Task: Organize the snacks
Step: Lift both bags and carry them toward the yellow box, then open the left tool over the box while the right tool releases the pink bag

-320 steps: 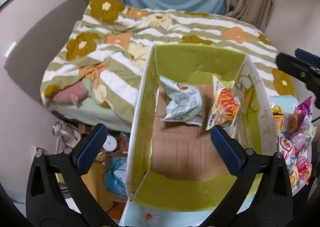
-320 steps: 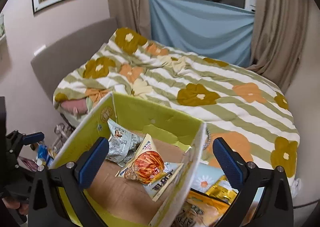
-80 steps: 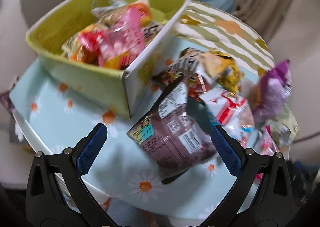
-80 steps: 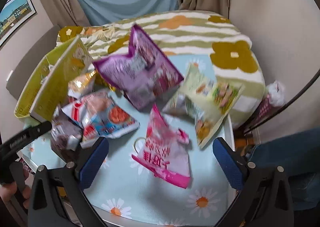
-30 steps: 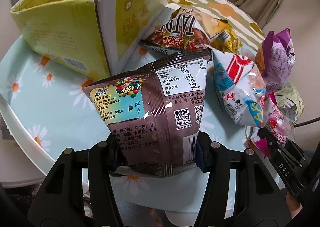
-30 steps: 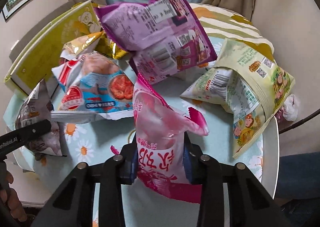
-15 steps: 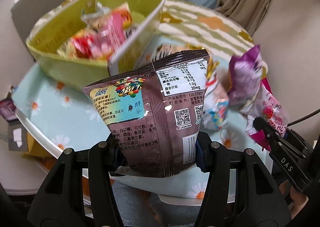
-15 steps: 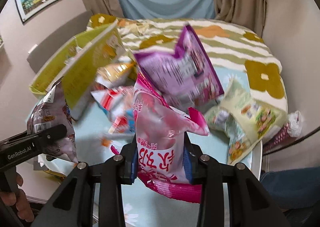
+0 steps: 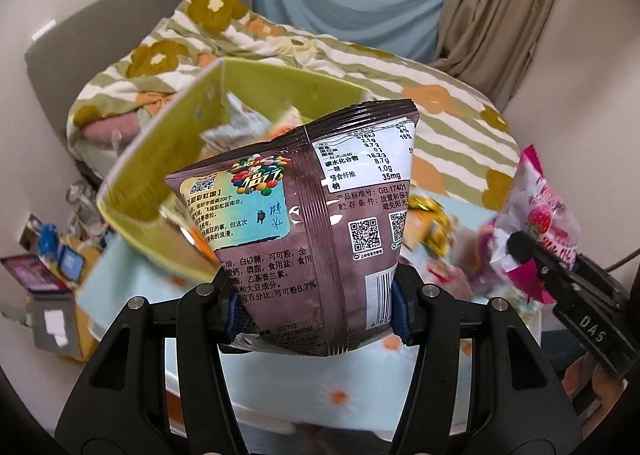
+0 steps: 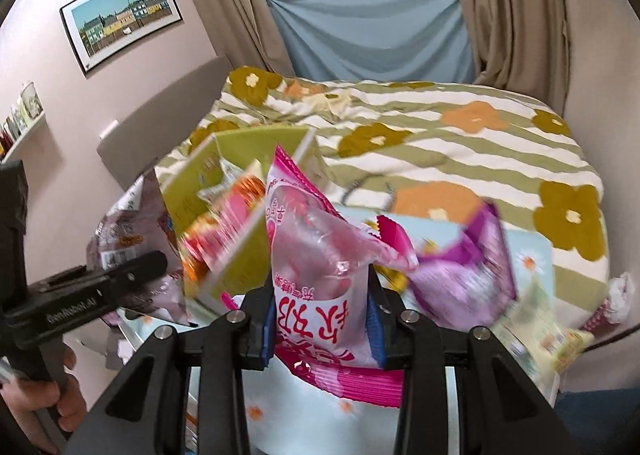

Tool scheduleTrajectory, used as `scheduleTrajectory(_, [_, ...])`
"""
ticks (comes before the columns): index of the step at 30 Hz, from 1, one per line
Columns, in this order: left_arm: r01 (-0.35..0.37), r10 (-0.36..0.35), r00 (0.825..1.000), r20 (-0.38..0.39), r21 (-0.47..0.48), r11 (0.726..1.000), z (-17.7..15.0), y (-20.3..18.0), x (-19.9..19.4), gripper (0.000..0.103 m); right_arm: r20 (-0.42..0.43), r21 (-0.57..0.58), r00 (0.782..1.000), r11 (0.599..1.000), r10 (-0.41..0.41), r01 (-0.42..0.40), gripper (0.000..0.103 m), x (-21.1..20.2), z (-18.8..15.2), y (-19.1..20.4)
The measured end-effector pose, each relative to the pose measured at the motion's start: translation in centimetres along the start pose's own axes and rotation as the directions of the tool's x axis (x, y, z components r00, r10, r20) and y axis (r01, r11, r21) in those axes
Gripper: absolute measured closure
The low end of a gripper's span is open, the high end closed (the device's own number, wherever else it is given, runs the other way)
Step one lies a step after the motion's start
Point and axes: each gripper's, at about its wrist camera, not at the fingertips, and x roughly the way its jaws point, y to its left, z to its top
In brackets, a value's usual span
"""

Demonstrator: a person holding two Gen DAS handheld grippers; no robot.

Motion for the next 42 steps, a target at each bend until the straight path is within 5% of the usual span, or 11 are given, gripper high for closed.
scheduleTrajectory(10, [-0.005, 0.008, 0.999, -0.047, 0.071, 0.997, 9.6, 8.7, 6.6, 0.049, 0.015, -0.002, 1.0, 1.0, -0.021, 0.021, 0.069, 7.2, 7.5, 7.4])
scheduleTrajectory(17, [0.039, -0.019, 0.992, -0.126, 0.156, 0.987, 14.2, 11.3, 13.4, 0.048, -0.013, 0.03, 0.998, 0.998, -0.062, 0.063, 0.069, 12.8, 10.5, 9.9])
scheduleTrajectory(21, [0.048, -0.013, 0.987, -0.16, 0.215, 0.975, 14.9, 10.9, 16.0, 0.039, -0.038, 0.047, 0.995, 0.995, -0.091, 0.093, 0.069, 15.2, 11.2, 10.3])
scheduleTrajectory(23, [0.034, 0.005, 0.987, -0.159, 0.243, 0.969, 14.9, 10.5, 16.8, 0.003, -0.052, 0.057, 0.994, 0.993, -0.101, 0.104, 0.069, 16.4, 11.6, 10.3])
scheduleTrajectory(24, [0.028, 0.01, 0.989, -0.149, 0.251, 0.968, 14.8, 10.3, 16.8, 0.0, -0.058, 0.061, 0.993, 0.992, -0.103, 0.107, 0.069, 16.7, 11.7, 10.2])
scheduleTrajectory(42, [-0.003, 0.041, 0.99, -0.135, 0.274, 0.962, 14.0, 11.0, 14.7, 0.0, -0.145, 0.037, 0.984, 0.993, -0.101, 0.108, 0.069, 20.5, 14.6, 10.0])
